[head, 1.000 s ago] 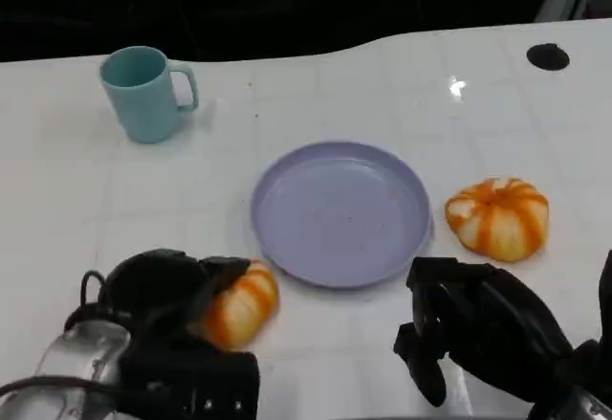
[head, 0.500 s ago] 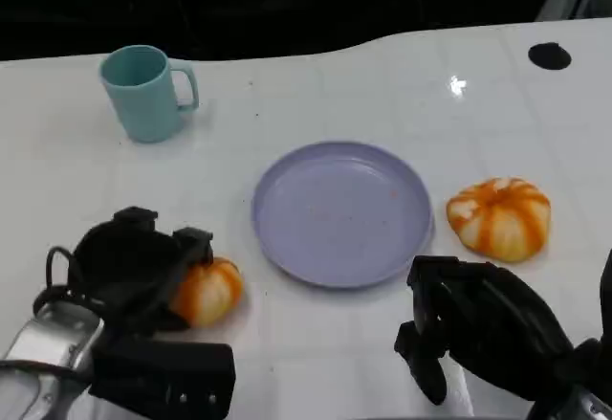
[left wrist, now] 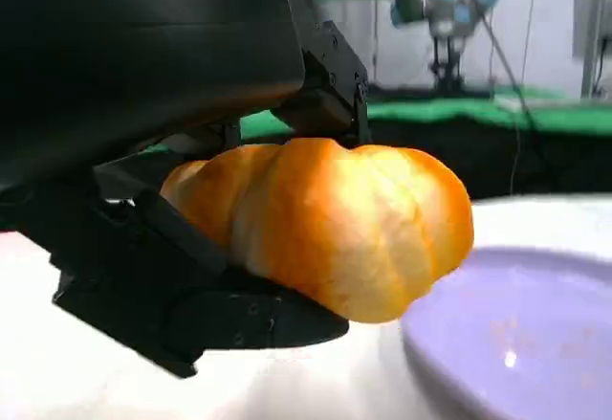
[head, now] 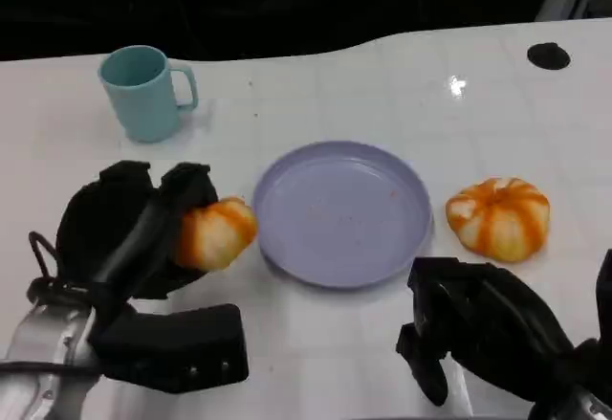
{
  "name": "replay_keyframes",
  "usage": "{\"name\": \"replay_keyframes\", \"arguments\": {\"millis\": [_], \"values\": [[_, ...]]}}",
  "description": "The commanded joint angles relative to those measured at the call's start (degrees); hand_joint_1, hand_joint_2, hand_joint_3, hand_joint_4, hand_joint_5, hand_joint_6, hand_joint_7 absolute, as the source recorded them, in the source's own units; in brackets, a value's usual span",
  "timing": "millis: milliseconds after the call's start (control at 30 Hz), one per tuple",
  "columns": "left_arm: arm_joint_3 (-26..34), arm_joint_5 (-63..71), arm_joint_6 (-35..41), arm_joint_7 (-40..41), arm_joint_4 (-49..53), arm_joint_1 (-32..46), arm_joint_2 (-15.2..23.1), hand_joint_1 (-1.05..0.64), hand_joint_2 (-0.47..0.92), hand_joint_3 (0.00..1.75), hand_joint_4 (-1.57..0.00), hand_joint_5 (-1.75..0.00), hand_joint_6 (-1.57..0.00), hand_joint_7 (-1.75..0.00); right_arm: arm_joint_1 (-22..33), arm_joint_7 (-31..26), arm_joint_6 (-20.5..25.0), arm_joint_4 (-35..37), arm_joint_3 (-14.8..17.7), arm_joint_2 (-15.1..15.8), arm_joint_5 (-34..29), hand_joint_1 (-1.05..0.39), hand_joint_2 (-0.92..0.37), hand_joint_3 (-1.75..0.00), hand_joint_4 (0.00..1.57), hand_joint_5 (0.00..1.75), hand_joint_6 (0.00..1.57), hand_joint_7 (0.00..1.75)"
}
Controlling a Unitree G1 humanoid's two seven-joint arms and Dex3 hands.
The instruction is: Grasp the bread from the table and place it into the plate.
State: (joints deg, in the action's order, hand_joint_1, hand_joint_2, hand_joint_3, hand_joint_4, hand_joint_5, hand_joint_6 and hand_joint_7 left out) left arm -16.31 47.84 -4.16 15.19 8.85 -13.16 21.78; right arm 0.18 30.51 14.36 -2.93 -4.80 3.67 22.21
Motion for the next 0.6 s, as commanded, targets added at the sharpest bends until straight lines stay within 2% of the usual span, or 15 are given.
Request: {"name": "replay_keyframes", "arguments": {"millis": [33,200,267,367,600], "values": [[0.83,-0.79,-1.3,4.18,2.77,-2.42,-0.98,-0.13,0.51,1.05,-0.84,-1.75,-0.64,-1.74,-0.01,0.36,-0.64,0.89,0.49,-0.01,0.43,-0.92,-0.92,-0.37,1.3,1.61,1.11,1.52],[0.17,-0.88,-4.25,7.58,5.31,-4.88,-1.62,-0.13,0.43,1.09,-0.86,-1.75,-0.64,-1.75,0.37,0.51,-1.42,1.04,0.38,0.11,-0.06,-0.93,-0.92,-0.37,1.29,1.6,1.11,1.52],[-0.31,-1.13,-5.63,8.18,6.59,-6.2,-2.04,-0.14,0.38,1.21,-0.88,-1.75,-0.67,-1.75,0.38,0.58,-1.47,1.08,0.47,0.16,0.06,-0.93,-0.92,-0.38,1.29,1.6,1.1,1.52],[-0.9,-3.18,-8.14,7.44,9.75,-8.96,-3.79,-0.14,0.33,1.3,-0.9,-1.75,-0.7,-1.75,0.33,1.02,-1.53,1.37,0.64,0.23,0.47,-0.93,-0.92,-0.37,1.28,1.59,1.09,1.52],[-3.17,-5.95,-12.23,4.84,16.92,-14.53,-6.64,-0.13,0.32,1.32,-0.9,-1.75,-0.71,-1.75,1.33,1.9,-1.9,0.72,0.69,0.32,0.77,-0.92,-0.92,-0.37,1.28,1.58,1.09,1.52]]}}
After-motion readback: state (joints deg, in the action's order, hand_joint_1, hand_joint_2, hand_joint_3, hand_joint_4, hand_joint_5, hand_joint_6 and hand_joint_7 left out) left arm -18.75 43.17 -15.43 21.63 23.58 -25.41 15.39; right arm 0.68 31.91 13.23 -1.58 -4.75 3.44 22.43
